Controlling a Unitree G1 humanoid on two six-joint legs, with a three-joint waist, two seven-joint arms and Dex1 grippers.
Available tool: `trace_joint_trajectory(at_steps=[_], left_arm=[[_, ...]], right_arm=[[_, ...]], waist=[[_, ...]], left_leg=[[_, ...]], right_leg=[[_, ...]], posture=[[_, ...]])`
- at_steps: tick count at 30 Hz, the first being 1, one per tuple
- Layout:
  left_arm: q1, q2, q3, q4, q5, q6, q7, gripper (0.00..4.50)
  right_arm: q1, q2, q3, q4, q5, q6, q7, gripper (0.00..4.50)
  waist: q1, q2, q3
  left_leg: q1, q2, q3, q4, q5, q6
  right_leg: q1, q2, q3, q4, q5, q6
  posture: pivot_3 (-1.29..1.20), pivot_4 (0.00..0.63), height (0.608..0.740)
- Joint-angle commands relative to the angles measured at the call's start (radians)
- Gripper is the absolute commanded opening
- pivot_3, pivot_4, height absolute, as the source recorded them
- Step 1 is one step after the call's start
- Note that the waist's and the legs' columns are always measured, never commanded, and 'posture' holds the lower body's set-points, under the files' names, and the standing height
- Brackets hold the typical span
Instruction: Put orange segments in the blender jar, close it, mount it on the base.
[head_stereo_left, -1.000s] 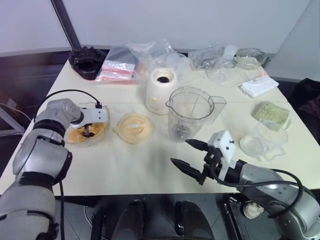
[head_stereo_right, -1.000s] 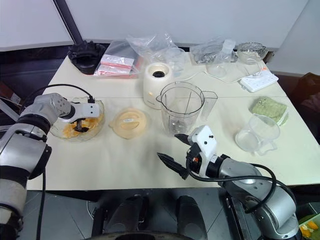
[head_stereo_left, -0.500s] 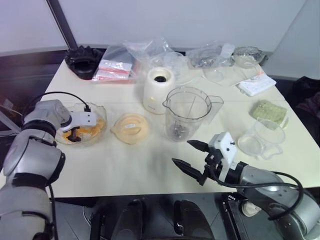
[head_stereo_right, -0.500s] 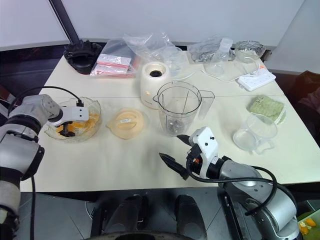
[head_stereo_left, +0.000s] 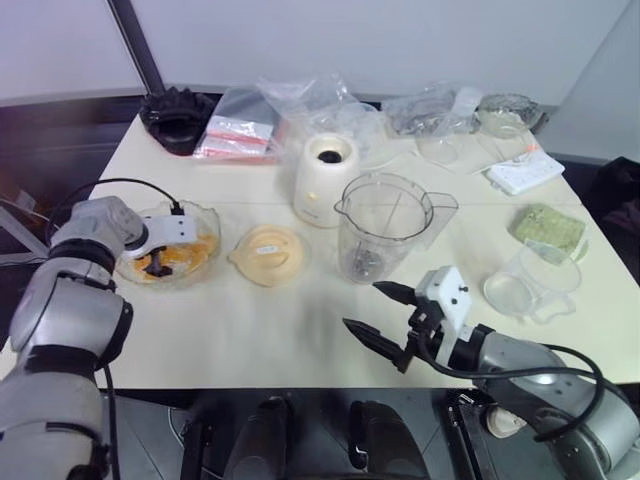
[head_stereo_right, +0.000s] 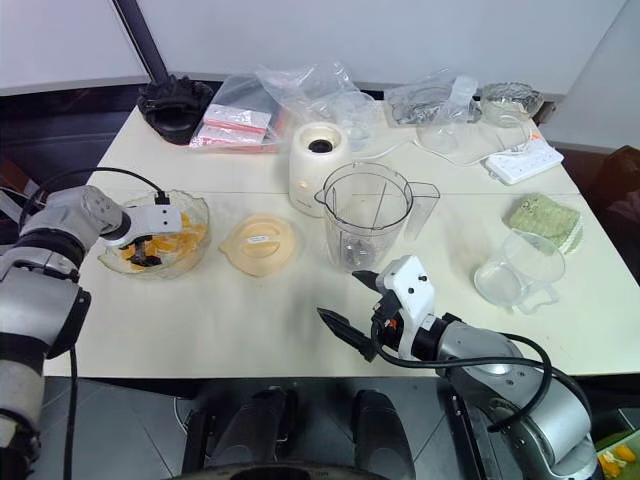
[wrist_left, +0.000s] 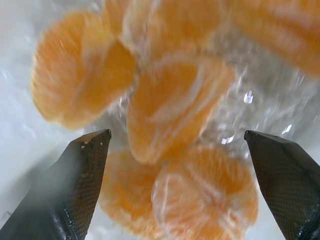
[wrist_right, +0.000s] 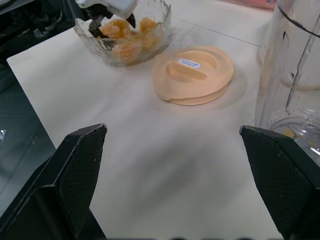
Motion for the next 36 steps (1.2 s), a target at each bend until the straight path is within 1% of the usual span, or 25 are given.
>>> trace_joint_trajectory(at_steps=[1,7,9,10,12,15,16,22,26,31,36], left_arm=[[-0.001,-0.008,0.022,0.0,-0.02,0.012,-0.005,4.47],[0.003,-0.022,0.043,0.003,-0.03,0.045,-0.024,4.47],[0.007,-0.024,0.04,0.003,-0.028,0.05,-0.027,3.95],[0.009,-0.025,0.037,0.003,-0.026,0.051,-0.029,3.75],[0.013,-0.025,0.03,0.003,-0.019,0.052,-0.03,2.78],[0.015,-0.023,0.026,0.003,-0.014,0.052,-0.028,1.18],[0.016,-0.022,0.025,0.003,-0.012,0.052,-0.026,0.76],[0.006,0.0,0.004,0.0,0.011,0.033,-0.018,0.76],[-0.034,0.022,-0.013,-0.009,0.028,0.001,-0.028,0.76],[-0.136,0.077,0.05,-0.037,-0.045,-0.06,-0.154,0.76],[-0.154,0.127,0.111,-0.052,-0.119,-0.084,-0.271,0.76]], right_arm=[[-0.001,-0.002,-0.01,-0.026,0.001,-0.016,0.001,4.5],[-0.001,-0.003,-0.009,-0.031,-0.001,-0.012,-0.006,4.5],[-0.001,-0.004,-0.009,-0.032,-0.002,-0.011,-0.008,4.5],[0.0,-0.004,-0.01,-0.033,-0.003,-0.012,-0.009,4.5],[0.002,-0.004,-0.01,-0.034,-0.004,-0.012,-0.012,4.5],[0.004,-0.002,-0.009,-0.036,-0.003,-0.013,-0.016,4.5],[0.005,-0.001,-0.008,-0.037,-0.003,-0.013,-0.018,4.5],[0.006,0.001,-0.001,-0.028,-0.008,-0.021,-0.015,4.5],[0.006,0.002,0.003,-0.02,-0.014,-0.026,-0.01,4.5],[0.002,0.009,0.018,0.004,-0.03,-0.041,0.002,4.5],[0.009,0.011,0.03,0.022,-0.047,-0.06,0.018,4.5]], waist=[[-0.002,0.0,0.0],[-0.001,0.0,0.0],[-0.001,0.0,0.0],[-0.001,0.0,0.0],[-0.001,0.0,0.0],[-0.003,0.0,0.0],[-0.003,0.0,0.0],[-0.003,0.0,0.0],[-0.004,0.0,0.0],[-0.003,-0.005,0.003],[-0.004,-0.005,0.003]], left_leg=[[0.0,0.0,0.001,0.0,0.0,0.0],[0.0,0.0,0.002,0.0,0.0,0.0],[0.0,0.0,0.003,0.0,0.0,0.0],[0.0,0.0,0.003,0.0,0.0,0.0],[0.0,0.0,0.003,0.0,0.0,0.0],[0.0,0.001,0.003,0.0,0.0,0.0],[0.001,0.001,0.003,0.0,0.0,0.0],[0.001,0.001,0.003,0.0,0.0,0.0],[0.001,0.001,0.004,0.0,0.0,0.0],[-0.002,0.002,0.006,0.0,0.0,0.0],[-0.002,0.002,0.011,0.0,0.0,0.0]], right_leg=[[0.0,0.0,0.0,0.0,0.0,0.0],[0.0,0.0,0.0,0.0,0.001,0.0],[0.0,0.0,0.0,0.0,0.001,0.001],[0.0,0.0,0.001,0.0,0.001,0.001],[0.0,0.0,0.001,0.0,0.001,0.0],[0.0,0.0,0.001,0.0,0.001,0.0],[0.0,0.0,0.001,0.0,0.001,0.001],[0.0,0.0,0.001,0.0,0.001,0.0],[0.0,0.001,0.001,0.0,0.001,0.001],[-0.003,0.002,0.0,0.0,0.001,0.001],[-0.003,0.0,0.002,-0.001,0.001,0.0]], posture=[[0.0,0.15,0.74],[0.0,0.15,0.74],[0.0,0.15,0.74],[0.0,0.15,0.74],[0.0,0.15,0.74],[0.0,0.15,0.74],[0.0,0.15,0.74],[0.0,0.15,0.74],[0.0,0.15,0.74],[0.0,0.15,0.74],[0.0,0.15,0.74]])
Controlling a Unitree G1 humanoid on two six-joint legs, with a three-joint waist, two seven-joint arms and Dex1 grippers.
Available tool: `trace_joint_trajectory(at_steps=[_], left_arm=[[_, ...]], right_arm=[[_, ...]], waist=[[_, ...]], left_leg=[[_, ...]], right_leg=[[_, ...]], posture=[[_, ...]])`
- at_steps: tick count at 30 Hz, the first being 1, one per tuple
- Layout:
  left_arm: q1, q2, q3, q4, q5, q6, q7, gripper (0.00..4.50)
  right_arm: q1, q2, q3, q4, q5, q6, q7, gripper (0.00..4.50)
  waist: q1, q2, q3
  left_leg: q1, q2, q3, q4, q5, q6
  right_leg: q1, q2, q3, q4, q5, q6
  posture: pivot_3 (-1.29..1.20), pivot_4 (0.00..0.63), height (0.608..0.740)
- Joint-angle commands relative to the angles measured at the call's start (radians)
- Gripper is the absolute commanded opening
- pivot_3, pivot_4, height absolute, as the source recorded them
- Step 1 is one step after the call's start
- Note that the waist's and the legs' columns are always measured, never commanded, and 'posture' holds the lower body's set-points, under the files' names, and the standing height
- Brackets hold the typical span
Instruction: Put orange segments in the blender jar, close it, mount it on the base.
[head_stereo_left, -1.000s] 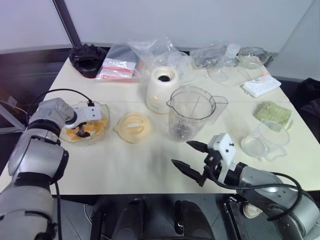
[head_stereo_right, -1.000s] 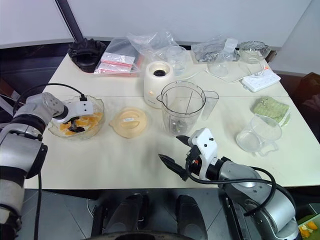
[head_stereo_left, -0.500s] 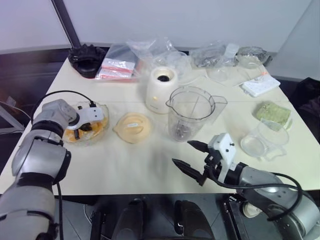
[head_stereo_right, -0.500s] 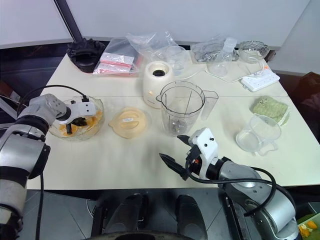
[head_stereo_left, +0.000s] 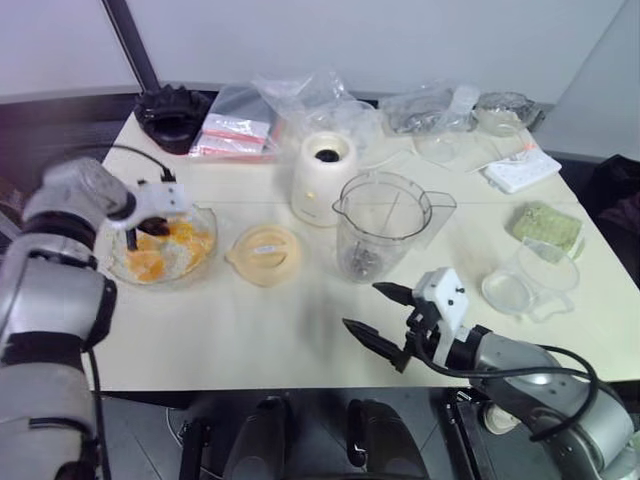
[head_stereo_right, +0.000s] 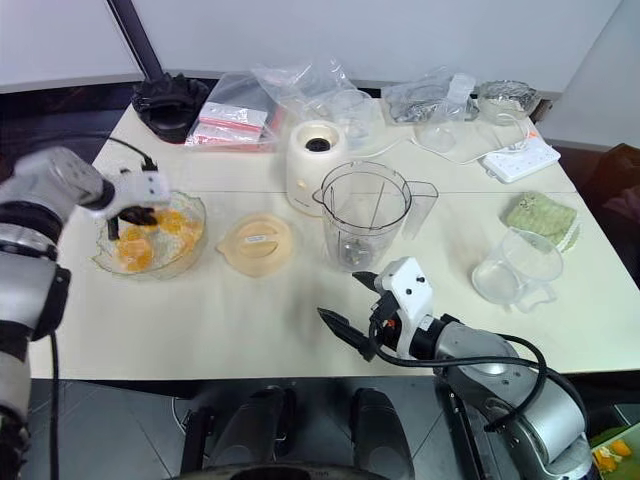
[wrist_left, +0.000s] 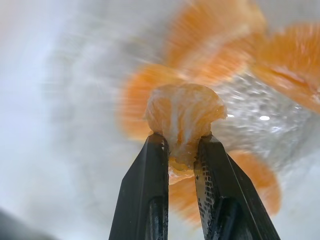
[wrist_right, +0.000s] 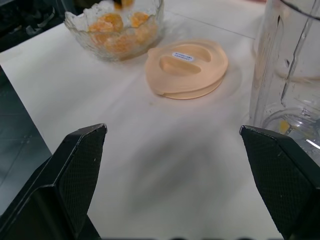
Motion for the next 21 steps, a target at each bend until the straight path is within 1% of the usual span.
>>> trace_joint_trajectory(at_steps=[1,6,10,13,15,21], left_arm=[[-0.006,0.037,0.054,-0.014,-0.067,-0.012,-0.089,0.76],[0.033,0.081,0.123,-0.026,-0.151,0.003,-0.183,0.76],[0.057,0.099,0.244,-0.038,-0.287,0.079,-0.275,0.76],[0.08,0.132,0.334,-0.056,-0.386,0.151,-0.349,0.76],[0.096,0.156,0.382,-0.072,-0.438,0.2,-0.377,0.76],[0.133,0.196,0.441,-0.146,-0.518,0.296,-0.419,0.76]], right_arm=[[0.003,0.006,0.001,-0.003,-0.009,-0.032,0.017,4.5],[0.005,0.0,-0.006,0.009,-0.019,-0.047,0.037,4.5],[-0.014,-0.034,-0.021,0.003,-0.064,-0.094,0.071,4.5],[-0.043,-0.087,-0.022,-0.009,-0.102,-0.124,0.113,4.5],[-0.062,-0.097,-0.02,-0.011,-0.114,-0.135,0.121,4.5],[-0.095,-0.085,0.005,-0.012,-0.129,-0.149,0.124,4.5]], waist=[[0.0,0.0,0.0],[-0.003,0.0,0.0],[0.001,0.0,0.0],[-0.001,0.0,0.0],[-0.002,-0.001,0.0],[0.0,-0.001,0.0]], left_leg=[[0.0,0.0,0.0,0.0,0.0,0.0],[0.0,0.001,0.0,0.0,0.0,0.0],[0.0,0.001,0.0,0.0,0.0,0.0],[0.0,0.001,0.0,0.001,0.0,0.0],[0.0,0.001,0.001,0.001,0.0,0.0],[0.001,0.001,0.0,0.001,0.0,0.0]], right_leg=[[0.0,0.0,0.0,0.0,0.0,0.0],[0.0,0.001,0.0,0.0,0.0,0.0],[0.0,0.001,0.0,0.001,0.0,-0.001],[0.0,0.001,0.0,0.001,0.0,-0.001],[0.0,0.001,0.001,0.001,0.0,-0.001],[0.0,0.001,0.0,0.002,0.0,0.0]], posture=[[0.0,0.15,0.74],[0.0,0.15,0.74],[0.0,0.15,0.74],[0.0,0.15,0.74],[0.0,0.15,0.74],[0.0,0.15,0.74]])
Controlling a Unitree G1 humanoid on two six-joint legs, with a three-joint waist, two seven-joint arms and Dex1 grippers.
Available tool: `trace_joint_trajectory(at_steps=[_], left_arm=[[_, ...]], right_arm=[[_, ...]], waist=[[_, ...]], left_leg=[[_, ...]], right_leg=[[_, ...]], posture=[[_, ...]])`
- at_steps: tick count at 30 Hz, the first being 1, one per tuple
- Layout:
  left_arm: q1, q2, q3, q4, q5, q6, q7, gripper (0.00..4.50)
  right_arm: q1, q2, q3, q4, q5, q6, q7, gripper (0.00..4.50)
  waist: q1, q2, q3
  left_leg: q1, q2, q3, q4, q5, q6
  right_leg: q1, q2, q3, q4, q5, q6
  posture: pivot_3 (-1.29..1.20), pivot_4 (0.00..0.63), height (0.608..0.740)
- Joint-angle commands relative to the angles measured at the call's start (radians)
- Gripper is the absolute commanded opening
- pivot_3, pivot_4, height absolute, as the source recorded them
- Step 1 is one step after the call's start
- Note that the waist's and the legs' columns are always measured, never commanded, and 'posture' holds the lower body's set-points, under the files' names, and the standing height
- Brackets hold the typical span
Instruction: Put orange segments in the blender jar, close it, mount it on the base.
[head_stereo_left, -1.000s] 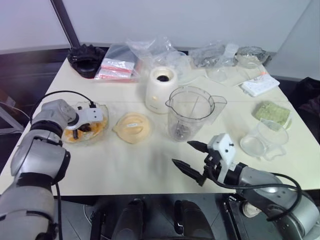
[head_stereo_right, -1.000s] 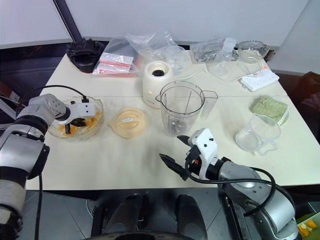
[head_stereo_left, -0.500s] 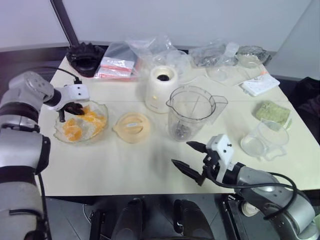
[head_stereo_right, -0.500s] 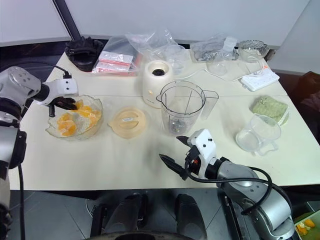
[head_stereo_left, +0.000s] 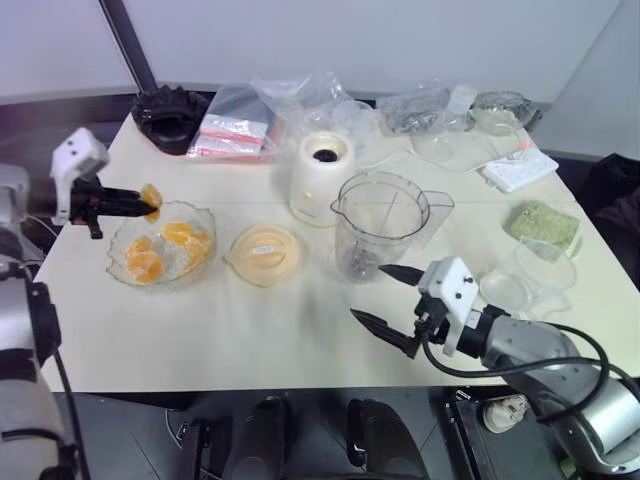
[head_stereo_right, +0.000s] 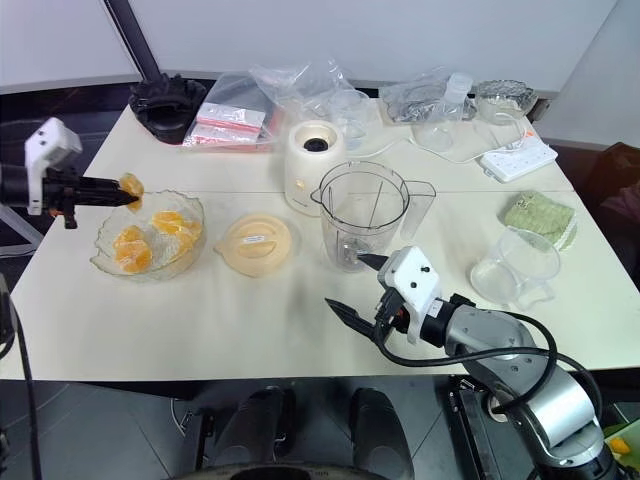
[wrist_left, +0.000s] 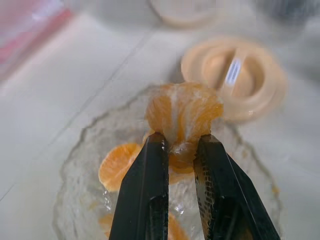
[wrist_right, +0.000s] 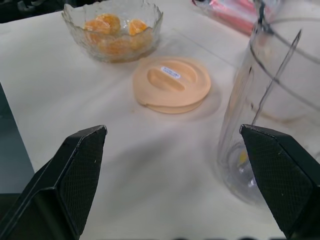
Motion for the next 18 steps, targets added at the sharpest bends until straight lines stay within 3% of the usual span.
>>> trace_joint_trajectory(at_steps=[1,10,18], left_arm=[[0.0,0.032,0.04,-0.066,-0.055,0.046,-0.023,0.76],[-0.074,-0.028,0.017,-0.172,-0.109,0.089,-0.051,0.76],[-0.369,-0.358,-0.068,-0.186,-0.248,0.149,-0.051,0.76]], right_arm=[[-0.018,0.012,0.008,-0.036,-0.009,-0.029,0.007,4.5],[0.011,0.028,-0.026,-0.001,0.002,-0.054,0.022,4.5],[0.11,0.022,-0.249,0.034,0.099,-0.009,0.017,4.5]], waist=[[0.002,0.0,0.0],[0.005,0.0,0.0],[0.027,-0.002,0.0]], left_leg=[[0.0,0.0,0.0,0.0,0.0,0.0],[0.0,0.0,0.0,0.001,0.0,0.0],[-0.002,-0.002,0.003,0.004,0.0,0.0]], right_leg=[[0.0,0.0,0.0,0.0,0.0,0.0],[0.001,0.0,0.0,0.0,0.0,-0.001],[0.003,-0.002,0.001,-0.001,0.001,0.001]], posture=[[0.0,0.15,0.74],[0.0,0.15,0.74],[0.0,0.15,0.74]])
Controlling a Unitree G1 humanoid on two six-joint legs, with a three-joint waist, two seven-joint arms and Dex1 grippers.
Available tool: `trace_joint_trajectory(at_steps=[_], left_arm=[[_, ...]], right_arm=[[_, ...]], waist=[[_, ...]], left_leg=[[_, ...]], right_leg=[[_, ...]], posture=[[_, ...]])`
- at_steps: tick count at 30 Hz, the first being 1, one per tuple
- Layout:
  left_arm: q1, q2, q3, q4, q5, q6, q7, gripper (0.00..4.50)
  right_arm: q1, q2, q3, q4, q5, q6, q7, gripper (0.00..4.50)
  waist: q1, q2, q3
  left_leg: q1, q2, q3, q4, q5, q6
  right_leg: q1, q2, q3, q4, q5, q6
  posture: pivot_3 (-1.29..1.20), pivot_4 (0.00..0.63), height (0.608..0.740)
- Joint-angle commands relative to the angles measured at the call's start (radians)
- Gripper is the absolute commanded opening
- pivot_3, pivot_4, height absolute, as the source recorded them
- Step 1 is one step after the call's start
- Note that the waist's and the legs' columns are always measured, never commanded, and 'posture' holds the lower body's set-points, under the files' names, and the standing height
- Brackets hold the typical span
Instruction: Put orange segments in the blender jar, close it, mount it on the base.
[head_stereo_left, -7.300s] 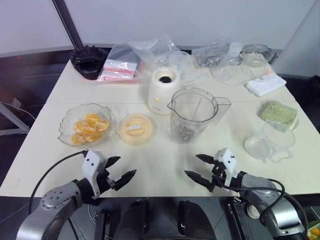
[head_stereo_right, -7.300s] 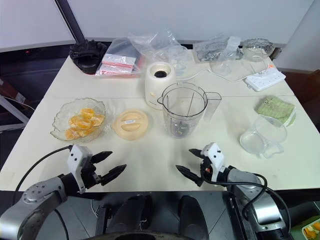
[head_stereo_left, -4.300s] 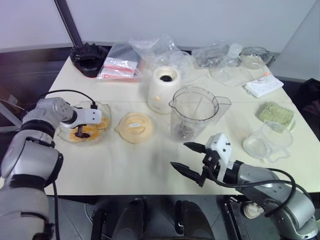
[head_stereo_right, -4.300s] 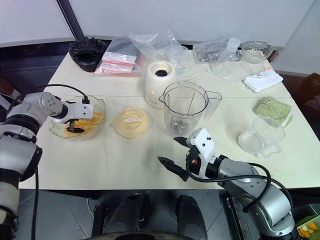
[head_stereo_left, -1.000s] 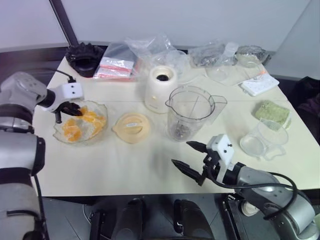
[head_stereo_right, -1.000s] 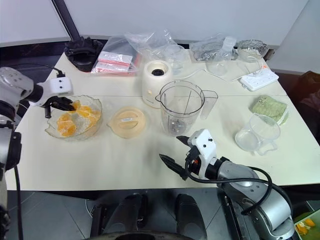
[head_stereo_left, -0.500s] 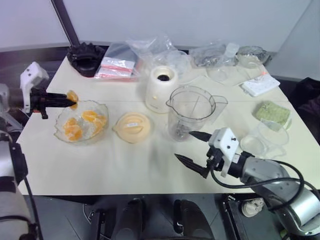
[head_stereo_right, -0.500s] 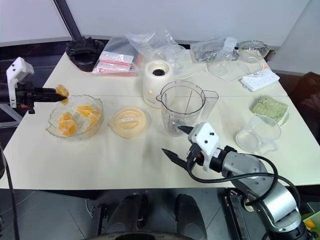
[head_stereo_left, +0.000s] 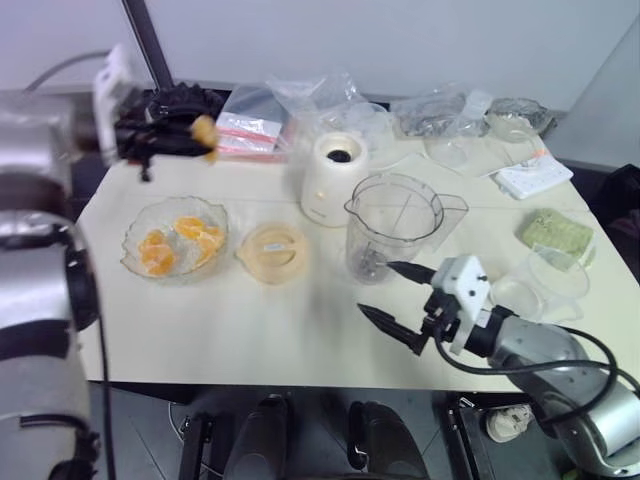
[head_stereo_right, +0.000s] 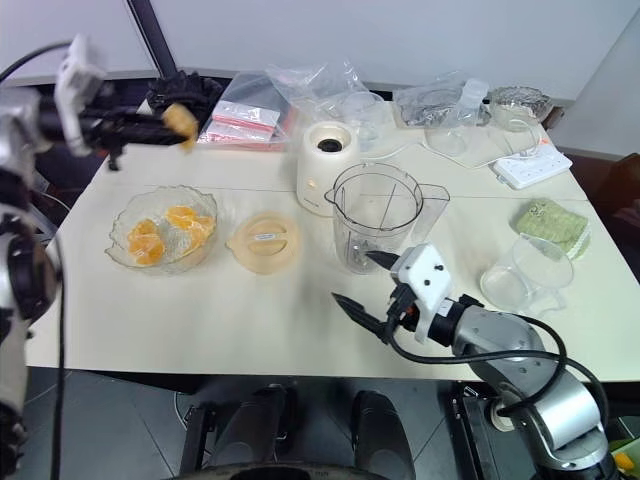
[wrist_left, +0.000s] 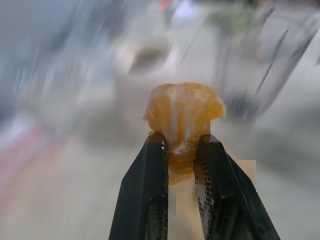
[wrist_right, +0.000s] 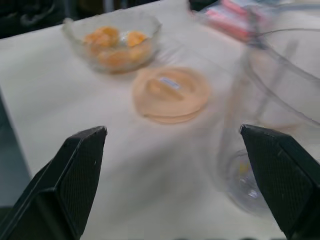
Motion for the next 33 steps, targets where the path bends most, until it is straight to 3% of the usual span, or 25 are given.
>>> trace_joint_trajectory(at_steps=[1,7,17,24,25,30,33], left_arm=[[-0.102,-0.097,-0.046,-0.005,-0.08,0.015,-0.004,0.76],[-0.177,-0.29,-0.119,0.102,-0.013,-0.118,-0.002,0.76],[-0.146,-0.511,-0.181,0.202,0.15,-0.27,0.15,0.76],[-0.129,-0.533,-0.213,0.222,0.241,-0.326,0.238,4.15],[-0.129,-0.533,-0.211,0.224,0.248,-0.329,0.26,4.42],[-0.176,-0.524,-0.077,0.216,0.147,-0.289,0.343,4.42],[-0.199,-0.496,0.036,0.176,0.036,-0.227,0.293,4.42]], right_arm=[[0.029,-0.01,-0.145,0.01,0.058,0.011,-0.001,4.5],[0.039,-0.02,-0.333,-0.021,0.142,0.067,-0.054,4.5],[0.094,0.01,-0.377,-0.158,0.206,0.125,-0.204,4.5],[0.122,0.024,-0.356,-0.204,0.219,0.135,-0.272,4.5],[0.127,0.026,-0.35,-0.203,0.214,0.133,-0.276,4.5],[0.152,0.067,-0.32,-0.165,0.162,0.087,-0.298,4.5],[0.188,0.125,-0.283,-0.137,0.074,0.026,-0.327,4.5]], waist=[[-0.004,0.0,0.0],[-0.019,0.002,0.001],[-0.026,0.003,0.001],[-0.025,0.003,0.001],[-0.025,0.003,0.001],[-0.026,0.003,0.001],[-0.026,0.003,0.001]], left_leg=[[0.0,0.0,0.001,0.0,0.0,0.0],[0.003,0.001,0.001,-0.002,0.0,0.001],[0.002,0.003,0.001,-0.003,0.0,0.001],[0.002,0.002,0.0,-0.003,0.0,0.001],[0.002,0.002,0.0,-0.003,0.0,0.001],[0.002,0.002,0.0,-0.003,0.0,0.001],[0.002,0.002,0.0,-0.003,0.0,0.001]], right_leg=[[0.0,0.0,0.001,0.0,0.001,0.002],[-0.001,0.003,0.001,0.001,0.001,0.002],[-0.001,0.003,0.001,0.001,0.001,0.002],[-0.001,0.003,0.001,0.001,0.001,0.002],[-0.001,0.003,0.001,0.001,0.001,0.002],[-0.001,0.002,0.001,0.0,0.001,0.002],[-0.001,0.002,0.001,0.0,0.001,0.002]], posture=[[0.0,0.15,0.74],[0.0,0.15,0.74],[0.0,0.15,0.74],[0.0,0.15,0.74],[0.0,0.15,0.74],[0.0,0.15,0.74],[0.0,0.15,0.74]])
